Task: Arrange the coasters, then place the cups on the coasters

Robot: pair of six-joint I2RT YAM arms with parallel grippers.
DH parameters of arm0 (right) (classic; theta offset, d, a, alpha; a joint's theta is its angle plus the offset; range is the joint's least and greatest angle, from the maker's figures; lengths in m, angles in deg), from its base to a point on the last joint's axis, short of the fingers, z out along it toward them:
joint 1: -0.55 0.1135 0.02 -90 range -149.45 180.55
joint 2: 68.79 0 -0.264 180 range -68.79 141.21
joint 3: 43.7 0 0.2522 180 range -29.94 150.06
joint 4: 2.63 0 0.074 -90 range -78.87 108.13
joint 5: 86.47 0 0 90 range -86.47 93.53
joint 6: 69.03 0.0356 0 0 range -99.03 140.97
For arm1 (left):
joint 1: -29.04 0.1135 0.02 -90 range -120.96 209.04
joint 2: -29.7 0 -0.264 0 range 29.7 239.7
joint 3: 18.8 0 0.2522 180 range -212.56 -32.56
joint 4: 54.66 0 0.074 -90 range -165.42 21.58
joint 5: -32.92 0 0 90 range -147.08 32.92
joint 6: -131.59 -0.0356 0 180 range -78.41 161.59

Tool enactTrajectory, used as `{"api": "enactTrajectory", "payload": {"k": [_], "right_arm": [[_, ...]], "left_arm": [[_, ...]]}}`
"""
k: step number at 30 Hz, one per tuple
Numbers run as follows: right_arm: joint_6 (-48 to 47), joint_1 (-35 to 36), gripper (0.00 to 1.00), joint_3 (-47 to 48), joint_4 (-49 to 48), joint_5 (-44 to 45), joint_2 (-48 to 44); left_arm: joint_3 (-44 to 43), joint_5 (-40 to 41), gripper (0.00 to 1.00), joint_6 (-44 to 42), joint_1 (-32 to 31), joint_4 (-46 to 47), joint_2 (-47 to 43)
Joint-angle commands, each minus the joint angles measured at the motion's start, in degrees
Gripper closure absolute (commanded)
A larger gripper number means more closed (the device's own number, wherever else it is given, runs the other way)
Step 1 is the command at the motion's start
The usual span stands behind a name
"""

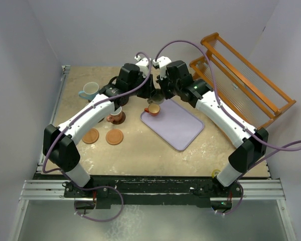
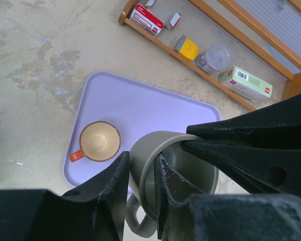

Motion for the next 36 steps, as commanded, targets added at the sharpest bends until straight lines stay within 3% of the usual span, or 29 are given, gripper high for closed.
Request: {"api": "enactTrajectory", "payload": {"k": [1, 5, 13, 22, 36], "right_arm": [[1.0, 0.8, 1.00, 4.0, -1.3, -0.4, -1.0], [1.5, 0.9, 1.00, 4.0, -1.1, -2.5, -1.2], [2.9, 0.8, 0.99, 4.5, 1.5, -6.5, -0.7], [1.2, 0.6, 0.67, 3.6, 1.2, -5.6, -3.8], [-5.2, -2.1, 0.48, -6.3, -1.1, -9.6, -14.4]], "left_arm": [[-1.2, -0.1, 0.82, 0.8, 0.0, 1.4, -0.2], [-0.9, 0.0, 0.96, -0.1, 0.0, 1.8, -0.6], [0.4, 1.9, 0.97, -2.9, 0.0, 2.3, -2.6], [2.9, 5.0, 0.97, -7.4, 0.2, 2.2, -5.6], [9.2, 7.3, 0.97, -23.5, 4.1, -3.4, -15.0]]}}
